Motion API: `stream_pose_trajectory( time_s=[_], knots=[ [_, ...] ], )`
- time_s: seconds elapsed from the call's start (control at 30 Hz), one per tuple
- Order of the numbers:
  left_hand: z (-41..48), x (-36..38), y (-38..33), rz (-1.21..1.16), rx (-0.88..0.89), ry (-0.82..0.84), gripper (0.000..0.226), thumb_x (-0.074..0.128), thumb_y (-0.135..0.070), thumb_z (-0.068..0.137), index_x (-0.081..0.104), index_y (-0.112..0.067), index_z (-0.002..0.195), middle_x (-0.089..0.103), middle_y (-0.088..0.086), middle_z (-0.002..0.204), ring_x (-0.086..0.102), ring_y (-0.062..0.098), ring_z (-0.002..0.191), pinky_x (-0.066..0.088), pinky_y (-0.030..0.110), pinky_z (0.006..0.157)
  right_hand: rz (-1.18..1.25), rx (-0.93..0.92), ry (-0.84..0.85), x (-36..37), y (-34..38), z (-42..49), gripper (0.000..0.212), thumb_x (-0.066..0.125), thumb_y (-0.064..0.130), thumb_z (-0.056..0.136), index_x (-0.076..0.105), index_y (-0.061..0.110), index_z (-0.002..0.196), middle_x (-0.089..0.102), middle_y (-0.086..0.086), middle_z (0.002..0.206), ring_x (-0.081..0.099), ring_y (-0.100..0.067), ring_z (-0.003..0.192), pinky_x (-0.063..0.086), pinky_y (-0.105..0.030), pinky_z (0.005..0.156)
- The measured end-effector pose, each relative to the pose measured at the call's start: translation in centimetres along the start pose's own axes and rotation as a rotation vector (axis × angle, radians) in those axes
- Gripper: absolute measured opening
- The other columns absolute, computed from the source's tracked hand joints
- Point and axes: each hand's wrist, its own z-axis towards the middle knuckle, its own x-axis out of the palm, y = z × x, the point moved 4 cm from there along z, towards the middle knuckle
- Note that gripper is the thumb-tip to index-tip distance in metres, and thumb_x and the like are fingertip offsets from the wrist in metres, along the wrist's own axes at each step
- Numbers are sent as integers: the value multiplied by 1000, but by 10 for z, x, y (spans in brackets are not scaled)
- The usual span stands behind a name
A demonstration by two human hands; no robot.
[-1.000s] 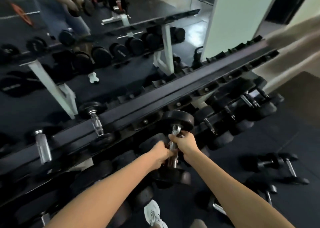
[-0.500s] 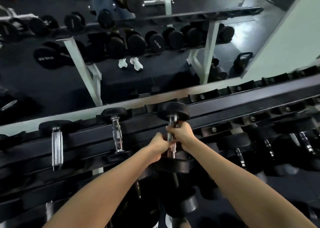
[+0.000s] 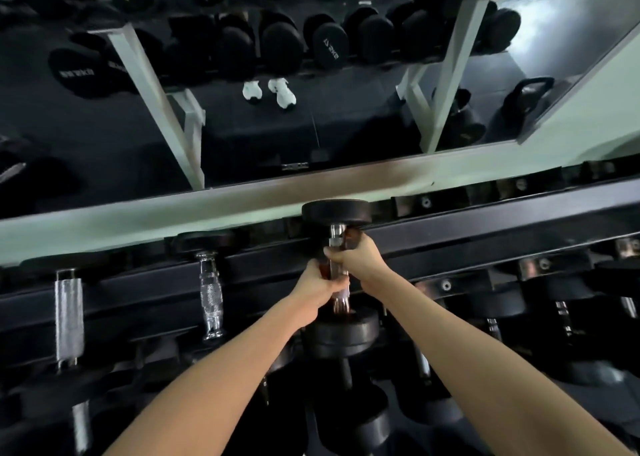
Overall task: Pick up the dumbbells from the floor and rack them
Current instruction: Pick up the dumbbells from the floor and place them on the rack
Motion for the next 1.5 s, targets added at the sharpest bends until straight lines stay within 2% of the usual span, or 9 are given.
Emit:
stream_pose_trajectory(
  time_s=[0.2,0.37,0.43,0.53,0.67,0.8,1.1,1.33,1.5],
  knots=[
    [1,-1,3,28,-1,30,31,70,-10,80,46,-23,95,63,13,117,61,31,110,43,49,104,-11,4,25,-1,0,0,40,75,15,77,61,12,115,68,-5,111,64,-22,106,50,-44,98],
    [-12,-4,-10,186,69,-28,44,70,-17,82,44,-12,117,58,3,113,57,20,108,46,35,99,-126,-38,1,-9,5,-9,39,77,22,76,57,19,109,66,2,107,62,-19,106,50,-39,95],
    [-22,-8,-15,269,98,-62,51,70,-19,82,42,-7,123,55,-1,103,55,17,100,46,29,89,-207,-60,-26,-15,4,-19,52,78,29,74,54,18,119,64,5,111,61,-18,108,49,-34,92],
    [-35,-14,-18,362,140,-98,49,69,-20,83,44,-6,122,52,-5,89,54,17,96,48,32,88,-335,-81,-123,-26,-1,-46,68,74,40,77,45,16,134,60,1,124,59,-19,112,49,-34,92],
    [-57,-15,-28,538,318,-191,41,69,-23,82,49,-10,116,58,1,102,58,21,100,49,36,87,-287,-77,-258,-46,-19,-97,68,71,43,79,44,18,136,62,0,117,60,-16,102,47,-29,85],
    [-94,6,-34,652,559,-253,26,63,-17,85,53,-8,107,66,4,102,61,23,95,41,29,77,-158,0,-350,-65,-69,-151,61,71,42,79,48,19,131,64,3,113,61,-16,102,44,-28,82],
    [-157,166,44,832,720,188,17,62,-15,84,57,-9,99,66,3,90,63,24,89,45,31,80,154,344,-602,-121,-257,-291,46,75,36,78,56,17,116,64,2,103,62,-19,98,49,-33,87],
    [-186,275,171,1105,615,520,13,63,-18,84,56,-12,94,66,3,96,62,22,91,46,32,79,413,658,-794,-139,-419,-403,43,75,34,75,57,16,110,64,6,81,66,-22,84,53,-39,83],
    [-199,327,260,1290,542,602,12,61,-21,86,55,-13,93,61,-2,89,61,22,92,47,33,78,596,784,-840,-141,-508,-456,38,75,34,73,56,17,103,68,-3,92,64,-20,79,52,-37,74]
  ],
)
